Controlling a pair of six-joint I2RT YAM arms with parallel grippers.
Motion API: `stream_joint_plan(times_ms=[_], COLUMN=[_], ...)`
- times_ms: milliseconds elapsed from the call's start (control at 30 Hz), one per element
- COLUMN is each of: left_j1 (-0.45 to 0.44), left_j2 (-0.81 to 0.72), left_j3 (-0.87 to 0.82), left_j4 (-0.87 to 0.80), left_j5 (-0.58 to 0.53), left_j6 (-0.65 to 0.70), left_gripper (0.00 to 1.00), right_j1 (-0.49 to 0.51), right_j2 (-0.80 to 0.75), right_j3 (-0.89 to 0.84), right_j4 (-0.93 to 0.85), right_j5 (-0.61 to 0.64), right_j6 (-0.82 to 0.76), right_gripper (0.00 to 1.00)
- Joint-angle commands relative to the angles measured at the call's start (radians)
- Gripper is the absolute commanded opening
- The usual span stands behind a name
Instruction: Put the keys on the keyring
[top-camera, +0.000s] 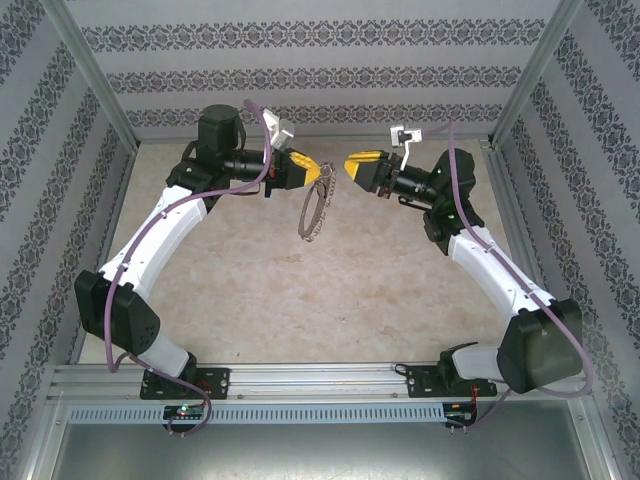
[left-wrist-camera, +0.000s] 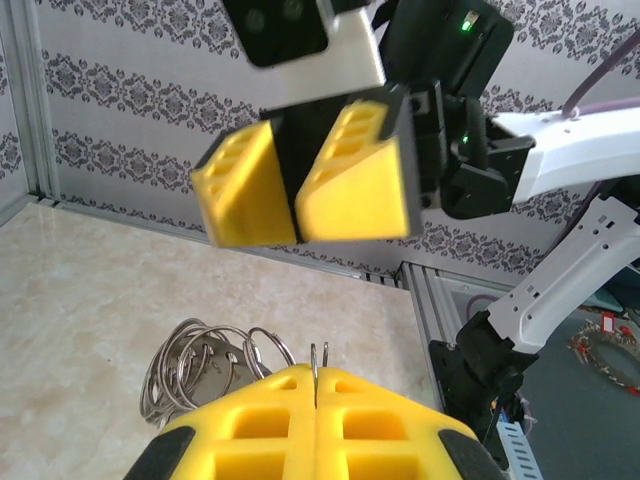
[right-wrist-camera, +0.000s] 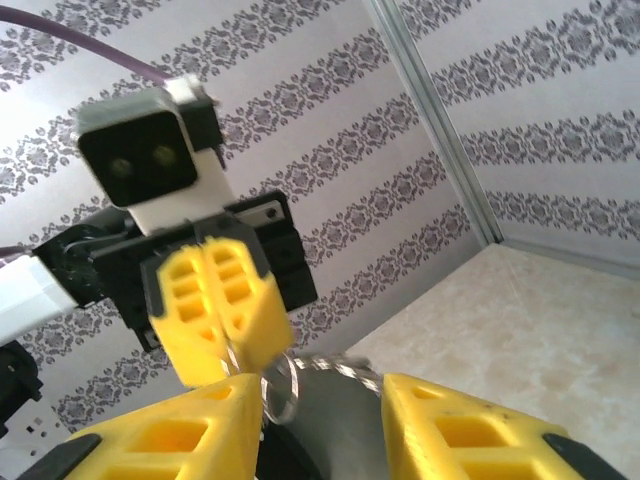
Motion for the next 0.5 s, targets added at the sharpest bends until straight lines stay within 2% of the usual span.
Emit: stream_joint_plan(times_ms=[0, 467], left_j1=[-0.007, -0.013], left_j2=[-0.046, -0.051], left_j3=[-0.006, -0.022], left_j4=[0.107, 0.133], left_j5=[0.036, 0.061], left_j6=[-0.041, -0.059], left_gripper=[0.00, 0.00], right_j1=[0.013, 0.077], right_j2=[-0.004, 0.030], right_j3=[-0.018, -0.007], right_j4=[0.070, 0.119], right_j5=[-0.026, -0.033], right_j6=[0.024, 0.043], right_gripper=[0.36, 0.36])
